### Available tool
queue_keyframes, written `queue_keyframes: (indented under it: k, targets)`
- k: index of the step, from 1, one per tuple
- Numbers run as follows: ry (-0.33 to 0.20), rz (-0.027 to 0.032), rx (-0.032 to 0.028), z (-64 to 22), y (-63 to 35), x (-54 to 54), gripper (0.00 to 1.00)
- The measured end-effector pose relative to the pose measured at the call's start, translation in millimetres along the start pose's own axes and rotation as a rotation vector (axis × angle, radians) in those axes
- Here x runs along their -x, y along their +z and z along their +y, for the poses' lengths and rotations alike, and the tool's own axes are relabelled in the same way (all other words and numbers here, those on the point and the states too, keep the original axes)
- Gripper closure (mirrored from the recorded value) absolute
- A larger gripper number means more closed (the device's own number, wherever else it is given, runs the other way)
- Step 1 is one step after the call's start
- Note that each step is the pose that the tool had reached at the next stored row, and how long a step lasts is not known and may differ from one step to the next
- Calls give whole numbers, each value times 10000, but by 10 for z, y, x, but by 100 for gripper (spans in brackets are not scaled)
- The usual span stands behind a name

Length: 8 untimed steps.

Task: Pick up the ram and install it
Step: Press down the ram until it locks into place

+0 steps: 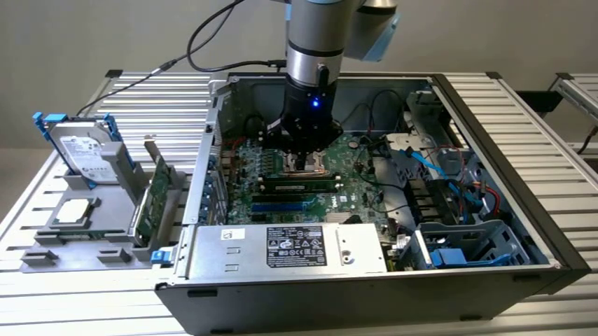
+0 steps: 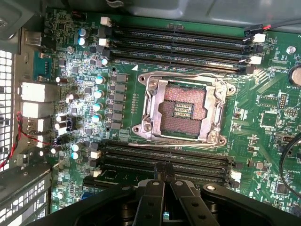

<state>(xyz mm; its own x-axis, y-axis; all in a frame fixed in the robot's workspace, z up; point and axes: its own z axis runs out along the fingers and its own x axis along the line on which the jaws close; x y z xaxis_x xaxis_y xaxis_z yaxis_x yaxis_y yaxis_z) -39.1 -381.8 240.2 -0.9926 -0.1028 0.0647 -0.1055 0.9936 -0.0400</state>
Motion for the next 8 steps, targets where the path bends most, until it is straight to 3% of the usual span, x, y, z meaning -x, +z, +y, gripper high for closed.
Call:
queue_keyframes:
  k: [3, 8]
  targets:
    - [-1, -17, 26, -12, 0, -13, 89]
    - [-14, -98, 294, -95, 8, -62, 89]
